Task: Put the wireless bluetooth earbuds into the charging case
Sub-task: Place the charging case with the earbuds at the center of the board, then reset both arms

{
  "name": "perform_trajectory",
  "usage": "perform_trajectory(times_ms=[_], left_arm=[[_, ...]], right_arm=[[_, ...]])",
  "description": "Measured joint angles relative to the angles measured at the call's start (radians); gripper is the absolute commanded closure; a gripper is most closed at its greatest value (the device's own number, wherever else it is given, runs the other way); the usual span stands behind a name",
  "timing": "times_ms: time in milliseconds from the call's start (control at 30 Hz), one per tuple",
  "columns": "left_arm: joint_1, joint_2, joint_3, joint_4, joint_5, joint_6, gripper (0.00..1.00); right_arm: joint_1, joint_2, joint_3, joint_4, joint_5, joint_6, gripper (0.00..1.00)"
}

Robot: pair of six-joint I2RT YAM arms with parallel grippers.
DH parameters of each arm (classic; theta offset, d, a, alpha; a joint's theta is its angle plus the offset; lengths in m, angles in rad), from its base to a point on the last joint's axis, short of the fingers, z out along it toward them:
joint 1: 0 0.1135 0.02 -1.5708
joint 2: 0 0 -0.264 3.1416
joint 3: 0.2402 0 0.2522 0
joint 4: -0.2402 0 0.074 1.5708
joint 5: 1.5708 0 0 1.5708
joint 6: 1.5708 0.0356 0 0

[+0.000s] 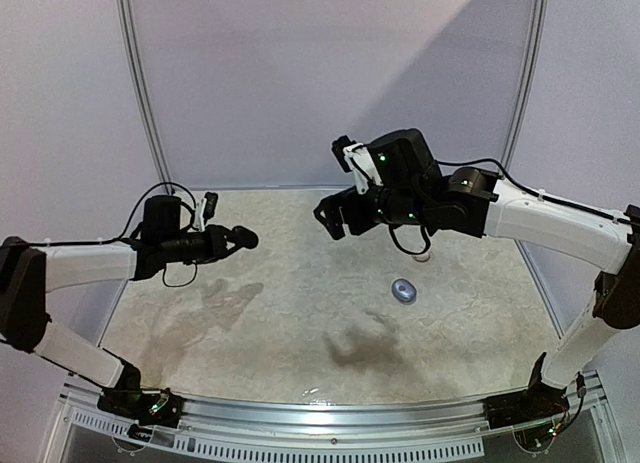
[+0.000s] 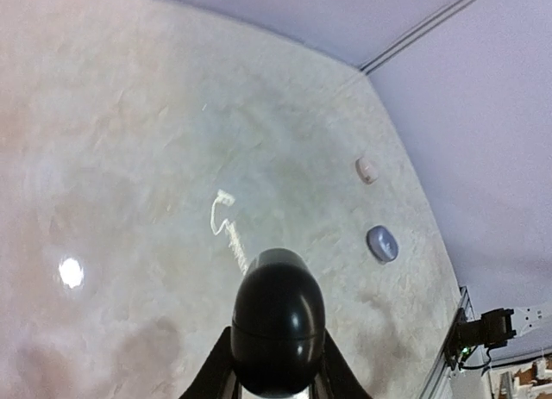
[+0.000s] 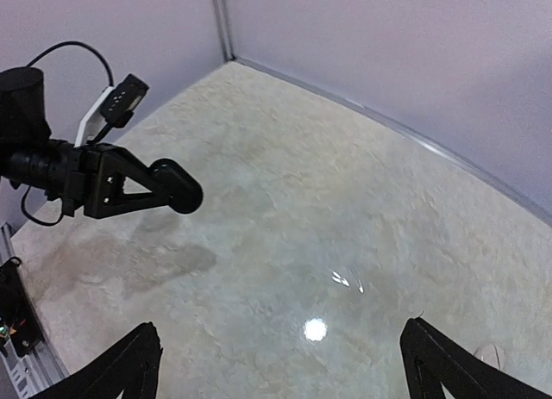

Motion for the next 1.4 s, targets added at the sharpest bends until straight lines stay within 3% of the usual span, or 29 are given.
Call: perform_trajectory(times_ms=[233,567,667,767,833,1000,1233,1400], left_arm=[[0.006,0.303,0.107,-0.103,0.039,-0.070,1.00],[0.010,0.513,0.204,-0.133,0.126,-0.154,0.98],[0.011,0.519,0.206,-0.124,0.146,-0.172,0.80],[0.014,0.524,0.206,-0.123,0.156,-0.185,0.53],[0.014,0.530,0.206,-0.129,0.154,-0.186,0.28],[0.018,0.522,0.225,-0.137,0.184,-0.195,0.02],[0.018,0.459,0.259,-0.316,0.066,-0.156,0.01],[0.019,0.401,0.309,-0.581,-0.113,-0.099,0.01]], right_arm=[[-0.049,-0.038,-0.155,-0.037,0.034,0.178,0.01],[-0.049,-0.043,-0.237,-0.056,0.042,0.278,0.01],[-0.049,-0.045,-0.237,-0.057,0.046,0.278,0.01],[-0.049,-0.048,-0.237,-0.059,0.053,0.274,0.01],[-0.049,-0.050,-0.236,-0.059,0.060,0.271,0.01],[-0.058,-0.050,-0.234,-0.069,0.066,0.277,0.01],[-0.161,-0.050,-0.234,-0.127,0.056,0.372,0.01],[-0.361,-0.072,-0.279,-0.143,-0.010,0.465,0.01]])
